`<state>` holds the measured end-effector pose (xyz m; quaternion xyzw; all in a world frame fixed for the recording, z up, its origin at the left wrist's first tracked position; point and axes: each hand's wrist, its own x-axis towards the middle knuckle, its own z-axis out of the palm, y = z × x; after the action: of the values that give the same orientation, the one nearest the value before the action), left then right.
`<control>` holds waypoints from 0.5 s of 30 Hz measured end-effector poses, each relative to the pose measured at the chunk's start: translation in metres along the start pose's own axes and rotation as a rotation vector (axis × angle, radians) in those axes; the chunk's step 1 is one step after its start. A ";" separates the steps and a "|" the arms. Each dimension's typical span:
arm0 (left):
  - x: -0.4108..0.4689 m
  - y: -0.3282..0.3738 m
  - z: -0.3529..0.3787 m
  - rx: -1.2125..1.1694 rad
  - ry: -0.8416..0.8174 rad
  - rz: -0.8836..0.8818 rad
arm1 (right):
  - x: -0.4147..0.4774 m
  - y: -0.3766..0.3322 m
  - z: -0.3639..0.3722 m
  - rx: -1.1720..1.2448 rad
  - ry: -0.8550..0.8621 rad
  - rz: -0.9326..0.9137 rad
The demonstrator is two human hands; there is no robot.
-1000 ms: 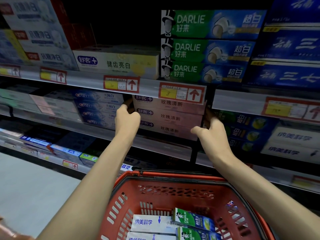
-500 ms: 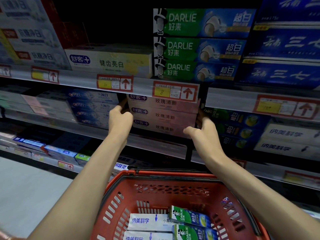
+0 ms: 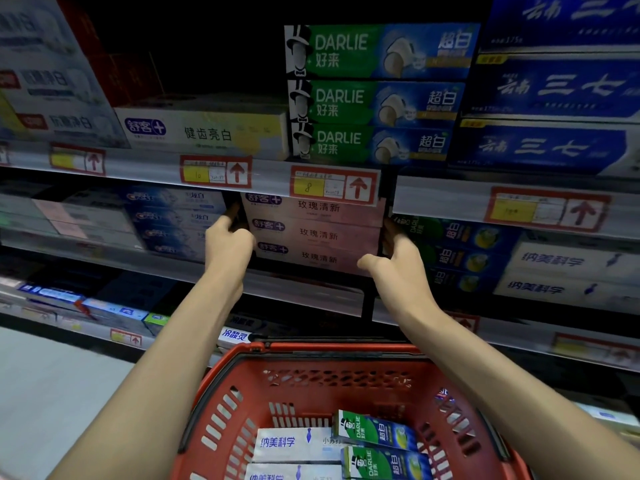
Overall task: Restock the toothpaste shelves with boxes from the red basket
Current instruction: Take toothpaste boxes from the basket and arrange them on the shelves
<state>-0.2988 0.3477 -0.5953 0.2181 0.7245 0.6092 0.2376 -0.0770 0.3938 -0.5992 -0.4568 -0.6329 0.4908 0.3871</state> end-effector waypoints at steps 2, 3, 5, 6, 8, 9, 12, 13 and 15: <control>-0.004 -0.002 -0.003 -0.005 0.033 0.030 | -0.004 0.000 -0.007 0.004 0.033 -0.003; -0.007 -0.003 -0.005 -0.011 0.042 0.042 | -0.008 0.001 -0.012 0.000 0.050 -0.006; -0.018 -0.004 -0.009 -0.037 0.040 0.040 | -0.017 0.003 -0.022 -0.008 0.074 -0.019; -0.025 -0.005 -0.010 -0.074 0.024 0.009 | -0.023 0.005 -0.028 -0.005 0.078 -0.023; -0.039 -0.006 -0.014 -0.190 -0.060 -0.088 | -0.037 0.011 -0.039 0.014 0.081 -0.011; -0.048 -0.006 -0.015 -0.240 -0.121 -0.123 | -0.044 0.014 -0.045 0.034 0.085 0.005; -0.077 -0.005 -0.021 -0.315 -0.249 -0.160 | -0.060 0.016 -0.057 0.138 0.089 0.090; -0.088 -0.004 -0.023 -0.337 -0.278 -0.164 | -0.065 0.015 -0.060 0.169 0.085 0.112; -0.109 -0.001 -0.028 -0.374 -0.330 -0.162 | -0.072 0.015 -0.065 0.213 0.068 0.138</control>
<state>-0.2296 0.2598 -0.5838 0.2082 0.5657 0.6679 0.4366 0.0070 0.3441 -0.6030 -0.4720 -0.5308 0.5650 0.4199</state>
